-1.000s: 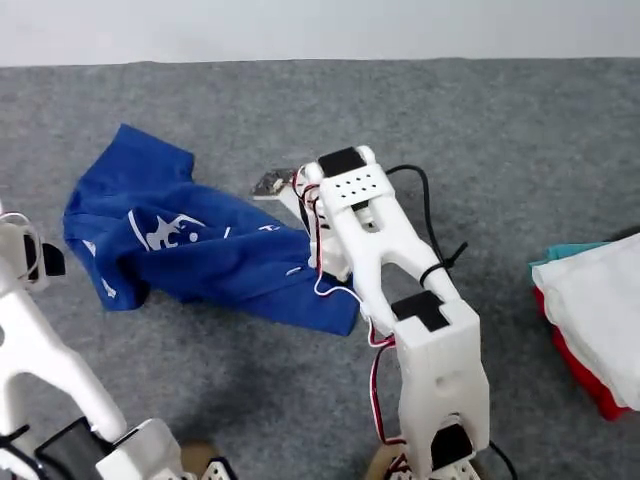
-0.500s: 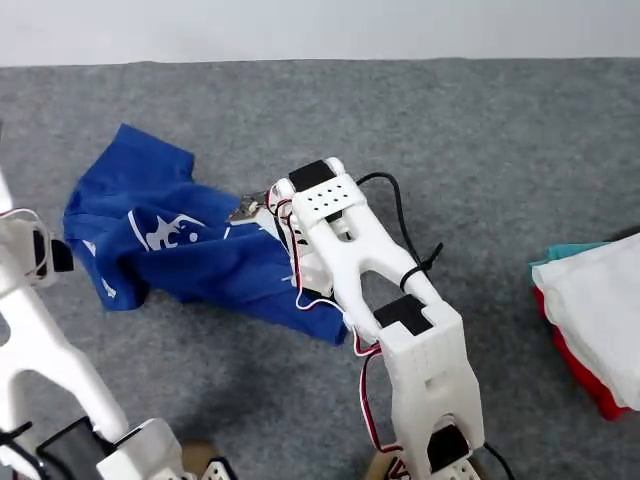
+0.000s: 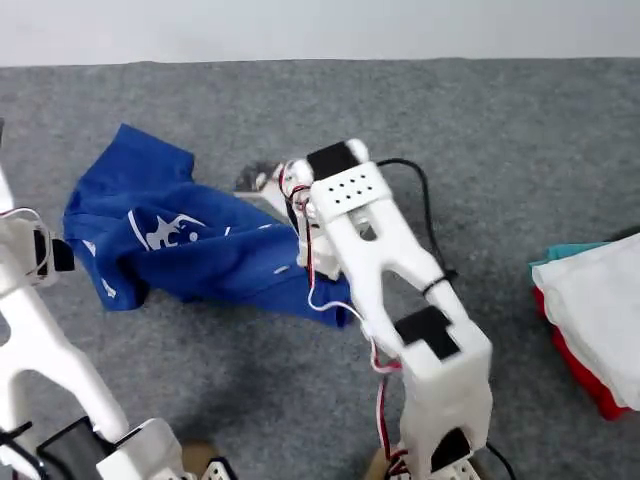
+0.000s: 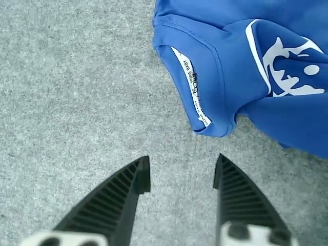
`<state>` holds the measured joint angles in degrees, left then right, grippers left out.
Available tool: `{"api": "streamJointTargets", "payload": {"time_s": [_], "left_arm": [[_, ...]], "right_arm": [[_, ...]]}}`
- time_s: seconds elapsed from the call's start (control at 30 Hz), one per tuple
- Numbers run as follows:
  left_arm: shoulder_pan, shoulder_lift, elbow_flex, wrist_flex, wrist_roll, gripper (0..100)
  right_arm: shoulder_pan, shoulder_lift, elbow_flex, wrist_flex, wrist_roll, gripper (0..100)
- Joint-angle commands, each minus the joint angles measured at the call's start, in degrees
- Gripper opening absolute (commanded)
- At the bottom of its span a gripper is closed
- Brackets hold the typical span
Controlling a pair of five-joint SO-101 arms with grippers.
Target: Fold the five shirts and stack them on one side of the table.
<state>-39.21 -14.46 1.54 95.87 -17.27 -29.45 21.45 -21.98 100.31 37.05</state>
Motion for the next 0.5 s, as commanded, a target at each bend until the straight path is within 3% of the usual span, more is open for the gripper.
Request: {"api": "streamJointTargets", "payload": {"time_s": [0.0, 0.23, 0.47], "left_arm": [[0.35, -2.11, 0.04, -0.53, 0.53, 21], [4.04, -2.2, 3.91, 4.4, 0.53, 21], [10.02, -1.85, 12.7, 4.22, 0.35, 21]], "right_arm": [[1.27, -11.12, -3.08, 2.24, 1.41, 1.0], [4.97, -23.16, -3.16, 1.71, 4.92, 1.0], [14.9, -27.38, -2.99, 1.8, 4.92, 1.0]]}}
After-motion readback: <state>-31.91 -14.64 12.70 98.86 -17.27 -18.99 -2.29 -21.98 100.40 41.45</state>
